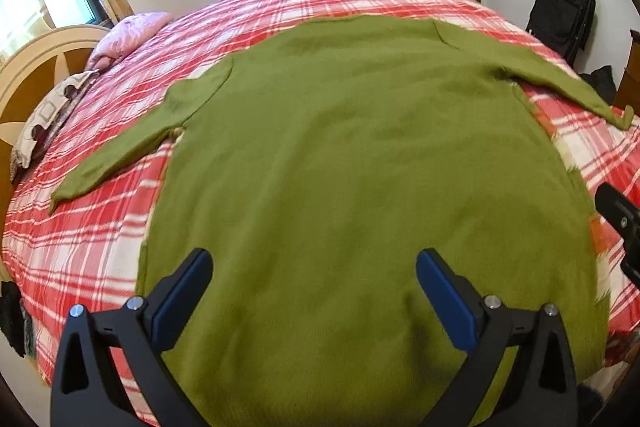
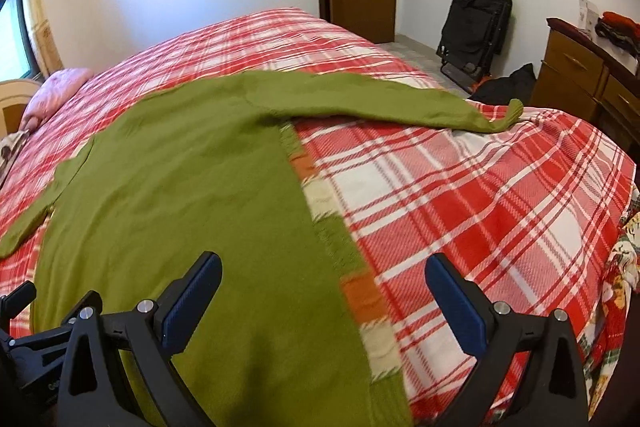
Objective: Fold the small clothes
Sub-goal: 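Grasp the cuff of the sleeve with the right gripper and lift it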
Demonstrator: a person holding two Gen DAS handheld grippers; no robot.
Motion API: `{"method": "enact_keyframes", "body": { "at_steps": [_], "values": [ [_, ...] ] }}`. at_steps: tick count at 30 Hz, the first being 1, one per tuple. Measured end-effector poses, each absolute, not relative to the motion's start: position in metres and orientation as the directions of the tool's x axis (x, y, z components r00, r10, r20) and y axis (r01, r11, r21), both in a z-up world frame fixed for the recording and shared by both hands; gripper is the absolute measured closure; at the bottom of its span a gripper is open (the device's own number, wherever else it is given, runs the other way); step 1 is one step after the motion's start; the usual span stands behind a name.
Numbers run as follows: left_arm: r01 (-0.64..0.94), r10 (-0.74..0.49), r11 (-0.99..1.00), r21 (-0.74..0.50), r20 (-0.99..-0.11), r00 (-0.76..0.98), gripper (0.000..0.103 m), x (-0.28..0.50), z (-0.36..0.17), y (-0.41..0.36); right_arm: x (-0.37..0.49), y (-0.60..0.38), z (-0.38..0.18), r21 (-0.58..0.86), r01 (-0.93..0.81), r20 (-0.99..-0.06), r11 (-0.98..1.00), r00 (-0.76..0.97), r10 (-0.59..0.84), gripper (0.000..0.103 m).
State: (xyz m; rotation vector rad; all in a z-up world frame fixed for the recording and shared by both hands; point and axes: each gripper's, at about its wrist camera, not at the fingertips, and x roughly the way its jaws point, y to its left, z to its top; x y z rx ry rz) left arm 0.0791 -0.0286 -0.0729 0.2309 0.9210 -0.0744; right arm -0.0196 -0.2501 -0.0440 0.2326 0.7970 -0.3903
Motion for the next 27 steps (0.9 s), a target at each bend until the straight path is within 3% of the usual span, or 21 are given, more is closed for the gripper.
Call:
{"method": "enact_keyframes", "body": {
  "at_steps": [5,9,10,12,13,18,27],
  "values": [
    [0.183,-0.019,0.975,0.129,-0.768,0.64,0.0,0.094,-0.054,-0.035,0.001,-0.296,-0.031,0.106,0.486,-0.692,0.867,0.662,-0.286,0.001],
    [0.189,-0.07,0.979,0.079,-0.738,0.672,0.0,0.105,-0.04,-0.034,0.015,-0.369,-0.031,0.243,0.573,-0.684,0.783,0.673,-0.28,0.002],
    [0.186,-0.069,0.979,0.081,-0.73,0.68,0.0,0.107,-0.038,-0.034,0.017,-0.385,-0.033,0.263,0.591,-0.69,0.763,0.668,-0.279,0.005],
    [0.188,-0.066,0.978,0.091,-0.719,0.692,0.0,0.112,-0.036,-0.036,0.017,-0.421,-0.033,0.318,0.626,-0.69,0.713,0.668,-0.279,0.022],
    [0.19,-0.065,0.977,0.096,-0.716,0.695,0.0,0.114,-0.037,-0.037,0.016,-0.44,-0.033,0.332,0.649,-0.688,0.685,0.663,-0.294,0.026],
    [0.18,-0.062,0.979,0.097,-0.699,0.713,0.0,0.125,-0.042,-0.035,0.026,-0.521,-0.028,0.248,0.762,-0.712,0.599,0.562,-0.42,0.028],
    [0.164,-0.022,0.979,0.12,-0.738,0.674,0.0,0.152,-0.052,-0.054,0.078,-0.574,-0.069,0.041,0.839,-0.803,0.543,0.351,-0.481,0.028]
  ]
}}
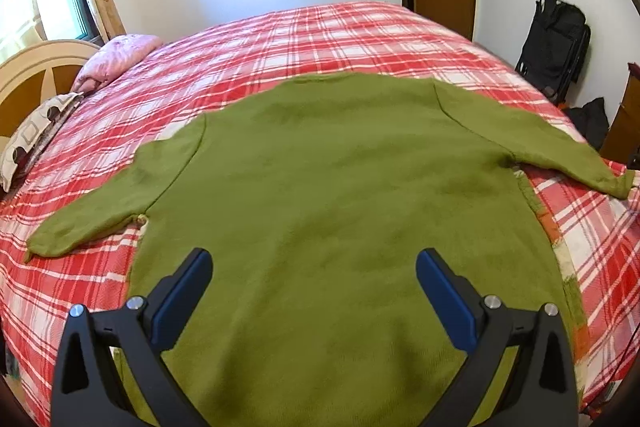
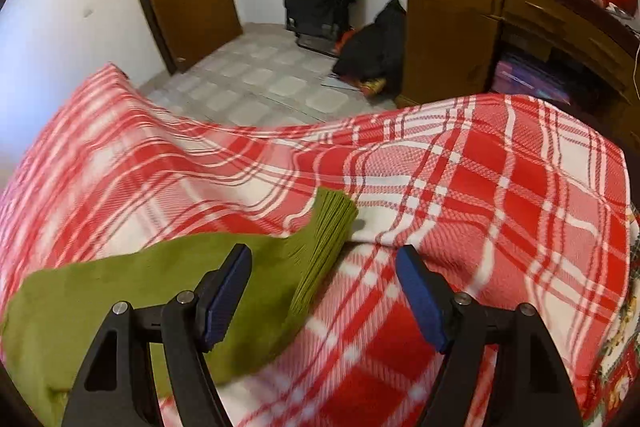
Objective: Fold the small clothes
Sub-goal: 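Grasp the cuff of the sleeve with the right gripper and lift it, then carry the held sleeve across the sweater back and release it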
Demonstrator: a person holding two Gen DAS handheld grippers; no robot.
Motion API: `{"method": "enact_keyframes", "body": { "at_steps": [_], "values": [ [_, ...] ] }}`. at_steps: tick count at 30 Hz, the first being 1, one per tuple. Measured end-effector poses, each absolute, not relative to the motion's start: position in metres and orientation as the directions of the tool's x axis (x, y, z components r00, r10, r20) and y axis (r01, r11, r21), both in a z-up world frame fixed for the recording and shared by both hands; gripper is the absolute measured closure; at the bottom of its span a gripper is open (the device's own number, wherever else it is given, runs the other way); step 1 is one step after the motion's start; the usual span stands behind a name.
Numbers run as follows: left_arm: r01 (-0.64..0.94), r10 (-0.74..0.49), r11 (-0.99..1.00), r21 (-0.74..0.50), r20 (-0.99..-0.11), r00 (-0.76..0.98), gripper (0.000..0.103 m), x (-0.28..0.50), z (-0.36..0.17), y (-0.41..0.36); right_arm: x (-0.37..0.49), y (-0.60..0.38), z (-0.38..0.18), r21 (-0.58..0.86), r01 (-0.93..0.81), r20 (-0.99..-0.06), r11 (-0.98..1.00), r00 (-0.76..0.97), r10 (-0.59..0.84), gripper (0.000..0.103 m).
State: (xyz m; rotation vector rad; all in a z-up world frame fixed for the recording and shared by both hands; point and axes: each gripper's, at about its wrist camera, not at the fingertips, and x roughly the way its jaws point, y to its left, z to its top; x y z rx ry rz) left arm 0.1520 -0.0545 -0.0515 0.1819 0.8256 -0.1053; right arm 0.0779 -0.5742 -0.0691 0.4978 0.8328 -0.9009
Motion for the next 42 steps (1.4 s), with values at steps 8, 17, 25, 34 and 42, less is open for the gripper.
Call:
{"method": "enact_keyframes", "body": {
  "at_steps": [8,17,25,34,42],
  "values": [
    [0.148,0.039,0.974,0.171,-0.772,0.634,0.0,0.163,-0.061,-0.057,0.096,-0.574,-0.076,-0.085,0.797,-0.797,0.598,0.307,-0.521,0.087],
    [0.139,0.043,0.976,0.169,-0.771,0.635,0.0,0.16,-0.059,-0.053,0.082,-0.586,-0.081,0.113,0.777,-0.819,0.619,0.426,-0.385,0.094],
    [0.121,0.027,0.983,0.138,-0.761,0.649,0.0,0.153,-0.049,-0.038,0.078,-0.553,-0.012,0.219,0.705,-0.715,0.674,0.586,-0.381,0.095],
    [0.059,0.023,0.995,0.083,-0.746,0.666,0.0,0.144,-0.04,-0.003,0.114,-0.452,0.075,0.282,0.465,-0.578,0.839,0.78,-0.238,0.095],
    [-0.027,0.037,0.999,0.025,-0.748,0.663,0.0,0.142,-0.041,0.04,0.159,-0.331,0.093,0.283,0.227,-0.539,0.932,0.841,-0.041,0.095]
  ]
}}
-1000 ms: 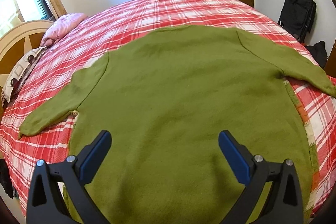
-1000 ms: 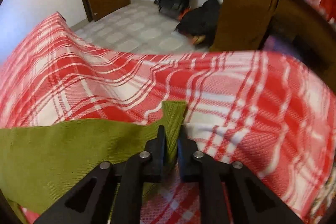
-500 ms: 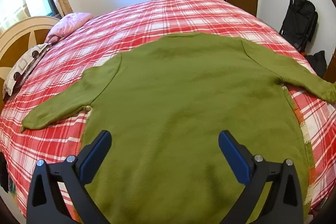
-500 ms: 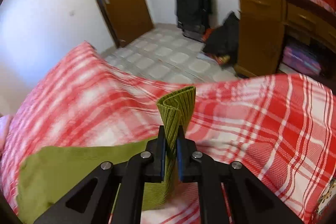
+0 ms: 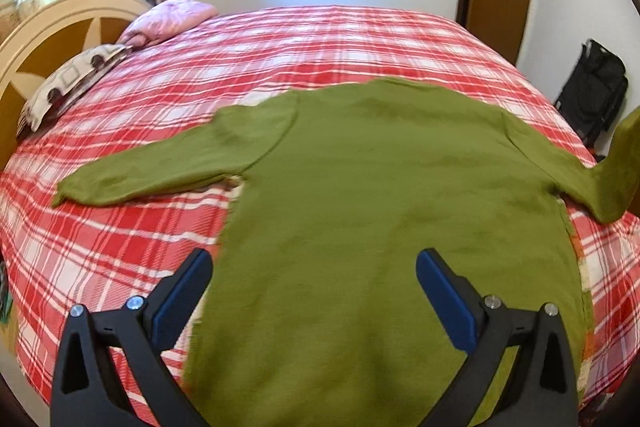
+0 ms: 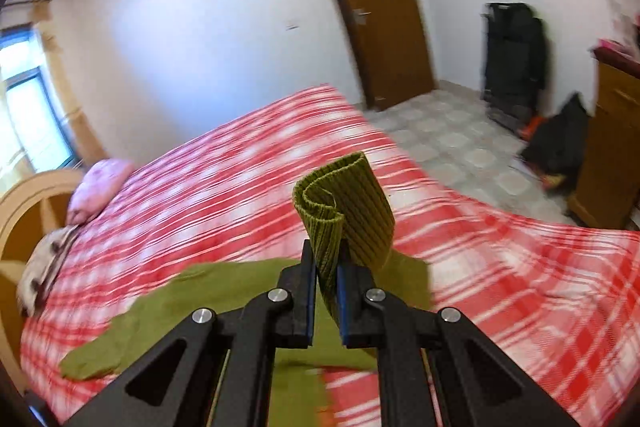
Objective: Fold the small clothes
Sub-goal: 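Carry the held sleeve across the sweater back and release it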
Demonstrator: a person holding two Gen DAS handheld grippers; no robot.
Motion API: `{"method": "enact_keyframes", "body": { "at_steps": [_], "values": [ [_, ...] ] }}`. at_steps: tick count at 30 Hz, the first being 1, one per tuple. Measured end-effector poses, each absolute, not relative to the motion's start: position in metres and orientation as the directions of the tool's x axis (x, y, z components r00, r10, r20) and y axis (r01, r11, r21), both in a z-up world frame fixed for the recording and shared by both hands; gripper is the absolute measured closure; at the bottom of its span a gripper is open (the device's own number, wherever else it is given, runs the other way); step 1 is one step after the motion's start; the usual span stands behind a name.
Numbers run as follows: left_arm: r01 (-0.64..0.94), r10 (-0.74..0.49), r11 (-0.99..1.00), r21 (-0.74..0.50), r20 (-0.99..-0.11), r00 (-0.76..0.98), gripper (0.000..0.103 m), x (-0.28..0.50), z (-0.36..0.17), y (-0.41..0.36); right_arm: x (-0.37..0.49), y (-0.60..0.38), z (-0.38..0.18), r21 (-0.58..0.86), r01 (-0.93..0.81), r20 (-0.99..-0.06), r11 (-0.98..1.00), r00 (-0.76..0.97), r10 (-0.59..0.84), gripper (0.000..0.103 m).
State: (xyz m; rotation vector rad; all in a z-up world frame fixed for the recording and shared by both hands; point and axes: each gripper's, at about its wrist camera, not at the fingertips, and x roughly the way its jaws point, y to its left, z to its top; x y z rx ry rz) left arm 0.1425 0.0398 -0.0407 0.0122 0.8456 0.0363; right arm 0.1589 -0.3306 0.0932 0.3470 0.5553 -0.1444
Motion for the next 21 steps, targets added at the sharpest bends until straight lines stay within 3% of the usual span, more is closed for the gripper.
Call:
{"method": "enact_keyframes", "body": {
  "at_steps": [9,21],
  "values": [
    [-0.13,0.09,0.992,0.005,-0.744,0.662,0.0,0.146,-0.046,0.09,0.226,-0.18,0.062,0.269,0.024,-0.519,0.963,0.846,0.124,0.095],
    [-0.241,0.15,0.971,-0.003,-0.775,0.614,0.0,0.16,-0.077,0.152,0.284,-0.047,-0.039,0.29,-0.127,-0.632,0.948,0.719,0.29,0.095]
  ]
}}
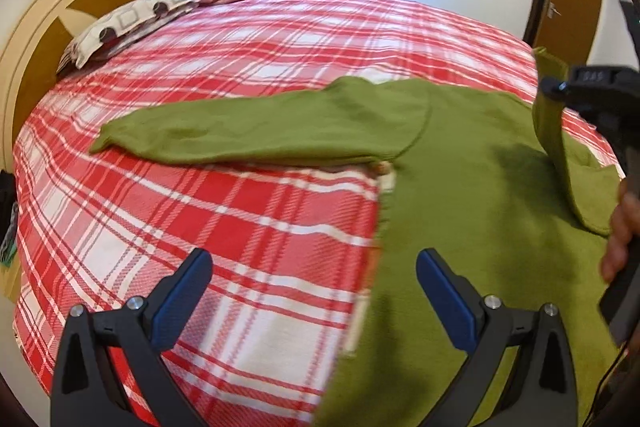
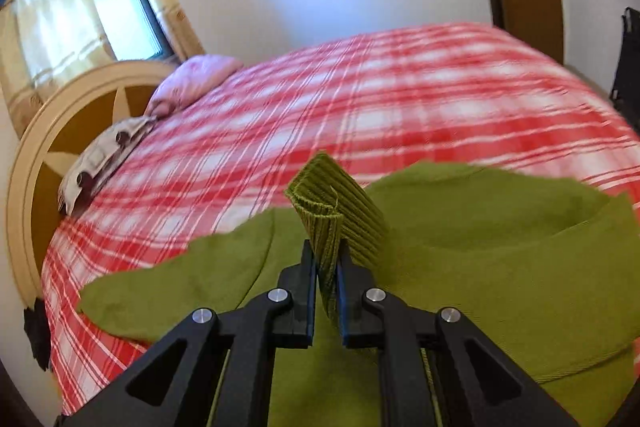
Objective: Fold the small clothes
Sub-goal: 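Carry the held sleeve across the sweater back and release it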
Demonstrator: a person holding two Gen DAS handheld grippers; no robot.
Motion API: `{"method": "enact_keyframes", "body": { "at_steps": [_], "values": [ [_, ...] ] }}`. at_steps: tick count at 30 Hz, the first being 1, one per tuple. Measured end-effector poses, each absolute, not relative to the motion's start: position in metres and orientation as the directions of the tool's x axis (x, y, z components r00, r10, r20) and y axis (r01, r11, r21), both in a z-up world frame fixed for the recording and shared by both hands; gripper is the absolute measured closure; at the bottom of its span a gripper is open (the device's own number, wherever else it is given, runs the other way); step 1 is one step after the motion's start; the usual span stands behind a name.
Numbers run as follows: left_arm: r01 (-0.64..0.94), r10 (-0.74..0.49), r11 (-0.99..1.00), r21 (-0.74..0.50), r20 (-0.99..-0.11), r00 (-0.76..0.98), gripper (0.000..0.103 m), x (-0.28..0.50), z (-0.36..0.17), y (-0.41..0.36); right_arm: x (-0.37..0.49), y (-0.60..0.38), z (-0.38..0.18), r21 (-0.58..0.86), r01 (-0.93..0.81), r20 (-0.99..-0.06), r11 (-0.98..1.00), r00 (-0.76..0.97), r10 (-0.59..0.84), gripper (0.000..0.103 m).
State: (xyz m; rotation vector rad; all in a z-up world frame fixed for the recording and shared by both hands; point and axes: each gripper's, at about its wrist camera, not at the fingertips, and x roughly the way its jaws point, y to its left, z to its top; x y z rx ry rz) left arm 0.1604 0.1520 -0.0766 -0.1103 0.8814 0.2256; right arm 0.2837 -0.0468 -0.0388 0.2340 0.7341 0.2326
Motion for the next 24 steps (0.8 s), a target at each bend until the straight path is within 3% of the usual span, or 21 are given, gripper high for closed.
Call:
{"method": "enact_keyframes", "body": {
  "at_steps": [6,10,12,14,16,18,21,24],
  "values": [
    [-0.263,0.153,0.964,-0.018,-0.775,0.613,0.0,0.166,-0.084,0.169,0.292,-0.003,-0.067,0.233,-0.199,-0.668,0.952,0.679,0.306,0.095],
    [-0.257,0.147,0.966,-0.021,-0.773,0.617,0.0,0.171,-0.087,0.174,0.297,0.009,-0.086,0.308,-0.243,-0.708,0.92,0.587,0.392,0.089],
    [-0.255,0.157,0.967,-0.009,-0.769,0.62,0.0,0.172,-0.088,0.176,0.299,0.007,-0.096,0.45,-0.264,-0.693,0.853,0.499,0.52,0.06],
    [-0.256,0.164,0.967,0.0,-0.768,0.62,0.0,0.173,-0.088,0.177,0.295,-0.004,-0.093,0.566,-0.27,-0.628,0.779,0.471,0.62,0.051],
    [-0.261,0.169,0.965,0.002,-0.769,0.617,0.0,0.174,-0.088,0.179,0.288,-0.022,-0.085,0.632,-0.275,-0.575,0.725,0.46,0.676,0.051],
    [-0.263,0.172,0.965,0.005,-0.767,0.618,0.0,0.174,-0.086,0.179,0.28,-0.044,-0.075,0.584,-0.255,-0.587,0.77,0.523,0.618,0.051],
    [-0.253,0.182,0.967,0.022,-0.757,0.628,0.0,0.177,-0.08,0.173,0.263,-0.095,-0.056,0.387,-0.158,-0.629,0.908,0.675,0.386,0.051],
    [-0.222,0.176,0.974,0.036,-0.739,0.65,0.0,0.184,-0.07,0.159,0.251,-0.144,-0.05,0.27,-0.069,-0.651,0.96,0.722,0.235,0.051]
  ]
}}
